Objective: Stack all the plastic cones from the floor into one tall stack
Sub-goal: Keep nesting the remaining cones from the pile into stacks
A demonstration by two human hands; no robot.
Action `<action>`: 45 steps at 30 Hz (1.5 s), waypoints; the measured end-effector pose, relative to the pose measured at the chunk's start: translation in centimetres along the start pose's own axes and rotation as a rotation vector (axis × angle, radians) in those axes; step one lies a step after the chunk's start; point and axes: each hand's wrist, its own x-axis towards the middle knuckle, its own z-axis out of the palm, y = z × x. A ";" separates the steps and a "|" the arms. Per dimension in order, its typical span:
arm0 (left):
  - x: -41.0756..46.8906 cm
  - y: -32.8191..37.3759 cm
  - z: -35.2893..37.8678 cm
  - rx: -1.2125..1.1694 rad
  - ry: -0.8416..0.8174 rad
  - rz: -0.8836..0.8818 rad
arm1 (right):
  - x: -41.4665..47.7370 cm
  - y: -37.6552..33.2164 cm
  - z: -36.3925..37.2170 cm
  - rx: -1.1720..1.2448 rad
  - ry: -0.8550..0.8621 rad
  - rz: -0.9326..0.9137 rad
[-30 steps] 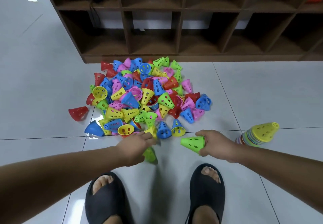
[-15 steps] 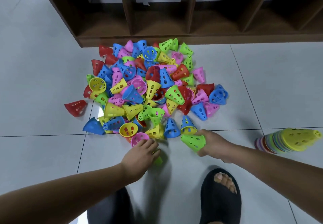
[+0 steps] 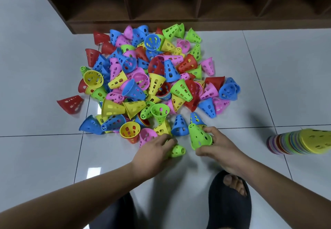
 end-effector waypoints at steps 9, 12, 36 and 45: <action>0.1 0.4 2.4 -0.245 0.016 -0.190 | -0.1 0.5 2.8 0.112 -0.131 -0.084; -0.1 0.0 2.6 -0.258 0.025 -0.215 | 0.3 1.6 3.4 -0.055 -0.141 -0.151; -8.2 -4.8 -1.3 -0.023 0.276 -0.210 | 2.6 0.9 0.0 -0.885 0.133 -0.676; -9.2 -5.3 0.5 -0.018 0.202 -0.167 | 5.0 1.5 -1.1 -1.082 0.233 -0.609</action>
